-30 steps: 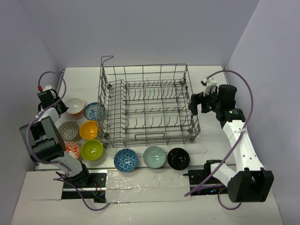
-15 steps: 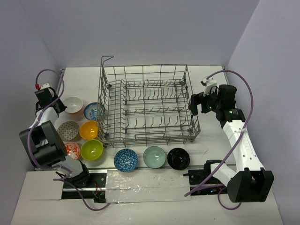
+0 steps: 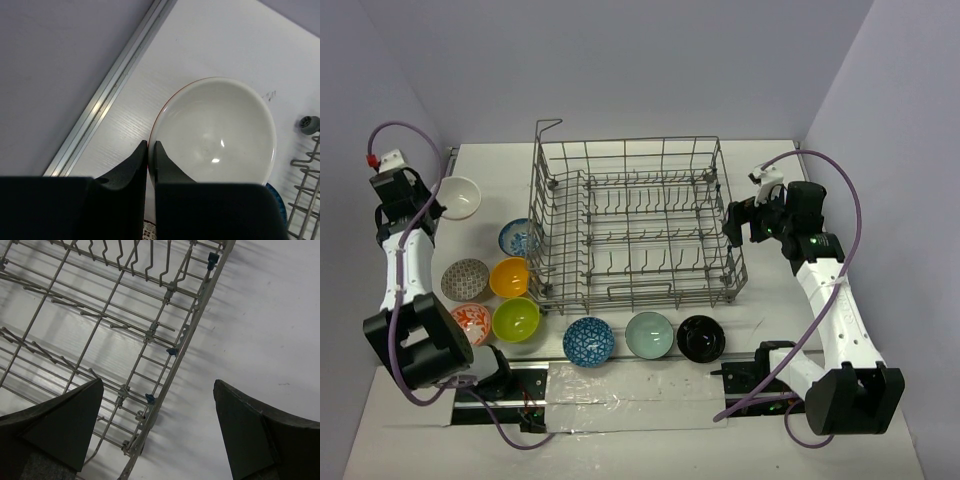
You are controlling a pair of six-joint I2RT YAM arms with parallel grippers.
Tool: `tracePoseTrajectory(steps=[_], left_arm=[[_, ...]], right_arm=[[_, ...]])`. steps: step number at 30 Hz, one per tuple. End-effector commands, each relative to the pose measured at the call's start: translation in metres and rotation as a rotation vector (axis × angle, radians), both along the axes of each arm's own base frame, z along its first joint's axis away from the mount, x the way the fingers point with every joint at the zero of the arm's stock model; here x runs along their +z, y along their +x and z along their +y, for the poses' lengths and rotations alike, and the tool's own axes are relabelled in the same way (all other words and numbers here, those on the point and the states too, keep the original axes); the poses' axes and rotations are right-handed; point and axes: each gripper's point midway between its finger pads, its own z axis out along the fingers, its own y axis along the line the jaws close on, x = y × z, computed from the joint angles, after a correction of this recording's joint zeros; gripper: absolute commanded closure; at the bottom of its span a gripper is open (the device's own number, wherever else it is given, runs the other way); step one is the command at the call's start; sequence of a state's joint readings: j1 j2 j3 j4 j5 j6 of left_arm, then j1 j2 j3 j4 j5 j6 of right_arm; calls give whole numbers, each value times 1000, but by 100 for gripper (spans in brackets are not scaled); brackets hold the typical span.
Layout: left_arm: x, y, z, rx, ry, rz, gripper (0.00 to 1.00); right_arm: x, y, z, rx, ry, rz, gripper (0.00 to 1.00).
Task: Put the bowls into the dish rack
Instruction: Pass from the left arm to the right
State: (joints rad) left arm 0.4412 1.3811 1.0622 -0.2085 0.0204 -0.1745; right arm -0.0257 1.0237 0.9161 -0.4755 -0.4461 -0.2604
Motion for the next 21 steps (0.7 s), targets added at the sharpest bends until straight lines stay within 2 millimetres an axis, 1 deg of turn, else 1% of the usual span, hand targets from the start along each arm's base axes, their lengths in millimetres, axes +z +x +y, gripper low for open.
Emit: tracePoseTrajectory(steps=[1,4,7,8,9,10,12,13,15,16,21], left_arm=[[64,1,1,6,68,-135,100],[93,-2,-2,0,81,-182,100],[109,-3,-9,-24,65,-206,100],[118,-4,-12,-30,63,-217,100],[123,-4,-14,-37,63,-223,100],[133,-2,-19,-54,68,-241,100],[139,-3,-25,-67,71,-240,100],[149,-1,-30,-80,79,-254,100],[152,0,-37,-93,78,-248,100],[160,2,-45,-110,84,-258,100],[178,10,-72,-171,90,-276,100]], right_arm=[[29,1,1,14,-11,-81,2],[30,-1,3,20,-7,-86,2],[31,-2,3,23,-8,-89,2],[32,-2,3,23,-8,-89,2],[32,-3,3,25,-9,-91,2],[32,-3,3,27,-8,-91,2],[33,-4,3,28,-11,-98,3],[34,-4,3,27,-10,-99,3],[34,-4,4,30,-12,-100,3],[34,-5,4,30,-12,-99,3],[36,-7,4,38,-13,-107,3]])
